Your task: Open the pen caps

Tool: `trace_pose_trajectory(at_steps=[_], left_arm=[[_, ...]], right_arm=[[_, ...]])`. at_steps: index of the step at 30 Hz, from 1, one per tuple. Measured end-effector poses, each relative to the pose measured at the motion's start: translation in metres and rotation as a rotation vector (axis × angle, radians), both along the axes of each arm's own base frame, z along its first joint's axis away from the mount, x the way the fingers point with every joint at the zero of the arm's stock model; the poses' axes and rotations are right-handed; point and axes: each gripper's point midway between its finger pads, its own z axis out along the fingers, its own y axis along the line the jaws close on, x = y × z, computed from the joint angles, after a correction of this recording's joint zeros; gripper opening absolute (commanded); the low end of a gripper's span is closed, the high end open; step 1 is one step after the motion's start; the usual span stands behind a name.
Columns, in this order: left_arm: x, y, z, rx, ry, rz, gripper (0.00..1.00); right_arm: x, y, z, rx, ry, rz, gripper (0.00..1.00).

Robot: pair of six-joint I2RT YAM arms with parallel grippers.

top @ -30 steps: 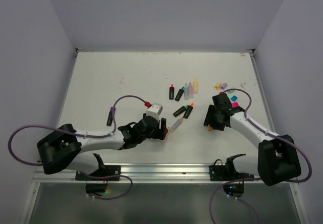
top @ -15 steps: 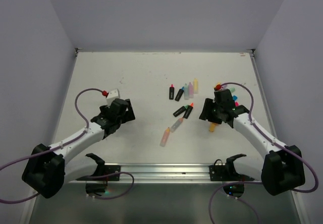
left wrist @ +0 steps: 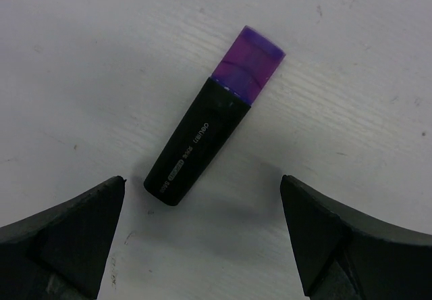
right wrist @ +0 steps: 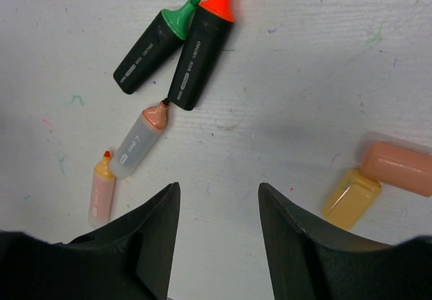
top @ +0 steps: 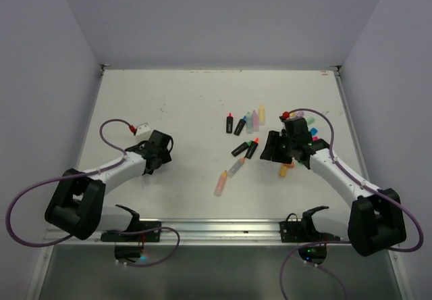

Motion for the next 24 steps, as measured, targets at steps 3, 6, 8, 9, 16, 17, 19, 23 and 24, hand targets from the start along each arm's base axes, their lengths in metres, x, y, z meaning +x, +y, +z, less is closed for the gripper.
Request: trace_pose_trajectory(at_steps=[3,6,8,9,16,17,19,23,24], left_arm=[[-0.003,0.003,-0.006,0.013,0.031,0.028,0.99],[-0.001,0.0,-0.006,-0.004,0.023,0.038,0.97],[0.0,-0.003,-0.007,-0.024,0.016,0.039,0.94],[0.001,-0.004,-0.008,-0.033,0.013,0.036,0.93],[0.006,-0.011,-0.012,-0.078,-0.04,0.023,0.85],[0.007,-0.011,-0.011,-0.082,-0.05,0.022,0.84],[0.011,-0.013,-0.01,-0.092,-0.072,0.019,0.8],[0.017,-0.017,-0.008,-0.112,-0.1,0.015,0.77],[0.018,-0.017,-0.008,-0.114,-0.104,0.013,0.77]], right_arm=[[0.0,0.002,-0.001,0.009,0.005,0.01,0.54],[0.0,0.003,-0.001,0.012,0.006,0.016,0.54],[0.0,0.004,-0.001,0.014,0.004,0.018,0.54],[0.0,0.004,-0.001,0.015,0.003,0.019,0.54],[0.0,0.005,0.0,0.023,0.004,0.025,0.54],[0.0,0.005,0.0,0.023,0.004,0.025,0.54],[-0.001,0.006,0.0,0.023,0.004,0.025,0.54],[-0.001,0.006,0.0,0.023,0.004,0.025,0.54],[-0.001,0.006,0.0,0.023,0.004,0.025,0.54]])
